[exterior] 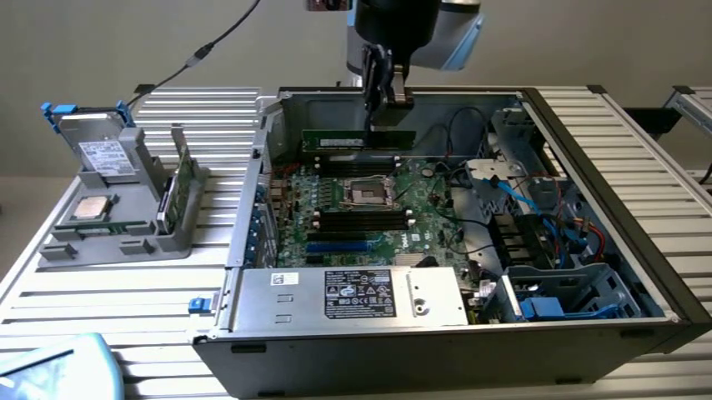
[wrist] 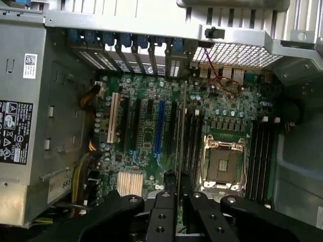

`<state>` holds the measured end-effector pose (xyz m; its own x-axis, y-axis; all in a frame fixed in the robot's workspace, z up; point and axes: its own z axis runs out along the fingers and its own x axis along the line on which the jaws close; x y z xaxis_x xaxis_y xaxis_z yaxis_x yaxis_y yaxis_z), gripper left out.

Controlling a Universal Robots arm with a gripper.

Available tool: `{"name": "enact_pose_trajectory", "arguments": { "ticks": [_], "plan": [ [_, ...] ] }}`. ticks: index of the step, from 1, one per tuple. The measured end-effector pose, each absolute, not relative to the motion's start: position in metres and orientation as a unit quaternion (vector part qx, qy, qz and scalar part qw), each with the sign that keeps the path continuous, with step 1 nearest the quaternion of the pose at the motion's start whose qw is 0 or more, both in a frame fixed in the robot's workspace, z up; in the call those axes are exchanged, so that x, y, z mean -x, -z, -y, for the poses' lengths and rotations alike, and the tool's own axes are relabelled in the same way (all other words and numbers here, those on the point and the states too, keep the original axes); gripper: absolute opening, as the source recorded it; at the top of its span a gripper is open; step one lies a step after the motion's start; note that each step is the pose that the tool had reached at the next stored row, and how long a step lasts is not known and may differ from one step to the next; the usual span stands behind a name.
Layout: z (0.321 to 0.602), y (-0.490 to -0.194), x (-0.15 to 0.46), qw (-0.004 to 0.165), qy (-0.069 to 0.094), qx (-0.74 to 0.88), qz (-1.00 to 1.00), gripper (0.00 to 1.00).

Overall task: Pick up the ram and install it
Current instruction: 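Pick up the ram and move it above insertion slot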

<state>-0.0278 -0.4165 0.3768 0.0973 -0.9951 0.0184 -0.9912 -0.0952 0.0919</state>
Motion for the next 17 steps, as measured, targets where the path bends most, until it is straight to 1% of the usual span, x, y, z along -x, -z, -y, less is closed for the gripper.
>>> {"name": "enact_pose_trajectory", "arguments": {
  "ticks": [3, 5, 12, 17],
  "plan": [
    [0.404, -0.372, 0.025, 0.041, 0.024, -0.740, 0.671, 0.14],
    [0.400, -0.370, 0.025, 0.041, 0.023, -0.739, 0.672, 0.14],
    [0.399, -0.366, 0.023, 0.034, 0.012, -0.738, 0.674, 0.14],
    [0.399, -0.360, 0.023, 0.032, 0.009, -0.735, 0.678, 0.14]
  ]
}}
